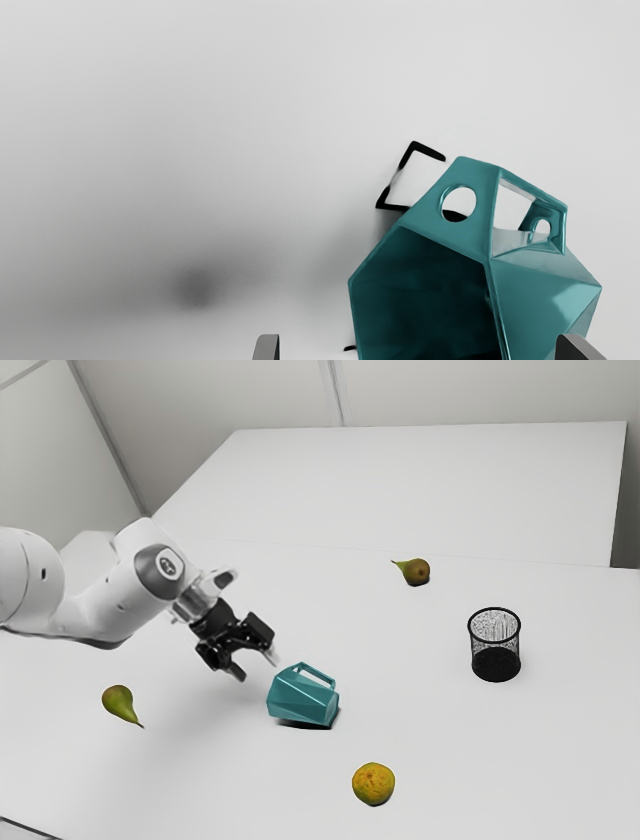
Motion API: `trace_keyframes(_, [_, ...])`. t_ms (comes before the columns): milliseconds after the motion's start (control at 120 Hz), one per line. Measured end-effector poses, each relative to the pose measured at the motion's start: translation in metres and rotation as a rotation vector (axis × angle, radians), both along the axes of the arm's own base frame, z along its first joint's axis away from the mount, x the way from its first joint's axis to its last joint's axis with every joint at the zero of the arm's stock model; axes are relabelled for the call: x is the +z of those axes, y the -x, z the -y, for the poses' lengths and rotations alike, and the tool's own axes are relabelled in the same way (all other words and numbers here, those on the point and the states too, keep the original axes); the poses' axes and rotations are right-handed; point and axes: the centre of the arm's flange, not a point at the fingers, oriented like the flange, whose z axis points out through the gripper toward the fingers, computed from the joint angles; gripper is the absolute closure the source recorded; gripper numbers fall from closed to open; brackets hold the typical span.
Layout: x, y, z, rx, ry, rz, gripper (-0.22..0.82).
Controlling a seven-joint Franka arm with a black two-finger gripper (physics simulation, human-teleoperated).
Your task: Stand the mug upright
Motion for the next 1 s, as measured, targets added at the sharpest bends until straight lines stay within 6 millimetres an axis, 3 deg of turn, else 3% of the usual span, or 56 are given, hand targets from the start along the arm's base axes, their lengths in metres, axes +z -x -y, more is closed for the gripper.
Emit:
trace_keyframes(308, [-0.022, 0.001, 0.005, 0.053, 0.123, 0.042, 0.00])
trace_keyframes(742, [-0.028, 0.020, 0.034, 0.036, 0.263, 0.086, 0.00])
trace_keyframes(1000, [-0.037, 0.021, 0.046, 0.045, 0.313, 0.105, 0.00])
